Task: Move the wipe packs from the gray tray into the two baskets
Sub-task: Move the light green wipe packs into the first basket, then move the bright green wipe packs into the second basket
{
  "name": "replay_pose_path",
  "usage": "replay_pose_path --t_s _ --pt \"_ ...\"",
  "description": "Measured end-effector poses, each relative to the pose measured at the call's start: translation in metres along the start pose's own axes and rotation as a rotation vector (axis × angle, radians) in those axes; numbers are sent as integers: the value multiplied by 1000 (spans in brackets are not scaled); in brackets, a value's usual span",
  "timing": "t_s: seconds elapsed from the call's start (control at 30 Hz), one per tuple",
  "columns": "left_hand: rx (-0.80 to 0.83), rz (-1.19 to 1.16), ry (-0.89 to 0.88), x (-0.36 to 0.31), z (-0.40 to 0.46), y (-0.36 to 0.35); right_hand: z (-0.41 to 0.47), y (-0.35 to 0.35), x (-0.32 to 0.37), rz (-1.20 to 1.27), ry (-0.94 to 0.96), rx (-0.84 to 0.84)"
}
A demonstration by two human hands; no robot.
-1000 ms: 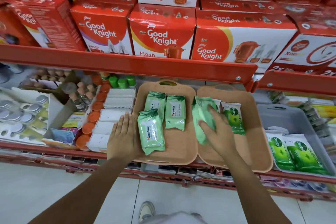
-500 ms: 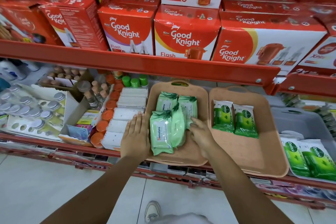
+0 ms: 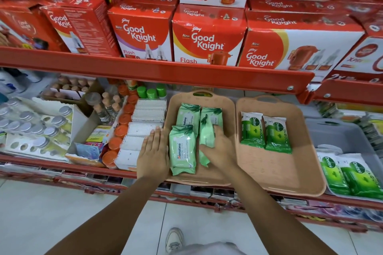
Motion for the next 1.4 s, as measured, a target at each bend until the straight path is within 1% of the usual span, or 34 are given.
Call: replay_pose_path --t_s 0.07,0.13,0.17,0.23,0.37,0.4,0.47,0.53,0.57,0.67,0.73,0.83,0.9,0.97,1.03,1.17,1.23,1.3,1.4 --pt "1 -3 1 -1 1 0 -1 8 -9 6 7 -35" --pt "4 -6 -1 -1 1 0 -2 13 -16 -127 42 -89" --pt "8 -4 -2 -1 0 0 -3 13 -18 -214 64 -89" --pt "11 1 -3 0 0 1 -5 7 -20 -314 80 -31" --pt "19 6 -1 -1 1 1 -11 -11 -26 -270 32 195" --pt "25 10 -2 -1 0 1 -12 -15 -28 -260 27 225" --pt "30 15 -2 0 0 1 -14 -17 -32 -241 32 215" --pt "30 11 1 0 0 1 -16 -12 -32 -253 80 155" --pt "32 7 1 0 0 2 -18 -6 -31 -264 117 99" --pt "36 3 -8 0 -1 3 -26 23 -36 -269 211 -122" --pt "33 7 -14 0 -1 3 -30 51 -53 -272 231 -252" --pt "26 10 -16 0 0 4 -32 100 -101 -335 140 -429" --pt "29 23 -20 -2 -1 4 -31 132 -148 -338 3 -478" --pt "30 31 -11 -2 -1 3 -27 157 -196 -331 -146 -463" --pt "29 38 -2 -1 0 4 -20 175 -236 -371 -256 -396" --pt "44 53 10 -2 0 4 -9 183 -275 -475 -380 -89" --pt "47 54 21 -3 1 3 -7 180 -281 -541 -385 -3" --pt "46 57 25 -3 1 3 -7 175 -284 -579 -399 15" --pt "46 59 25 -3 0 4 -5 172 -285 -614 -394 -6"
Point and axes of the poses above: each hand's wrist, its own z-axis towards the middle knuckle, its own y-axis out of the back of the hand, x = y × z, the point moved 2 cm from there along z, towards the middle knuckle, and after that the axes turned 5 degrees about -z, right-handed, at the moved point
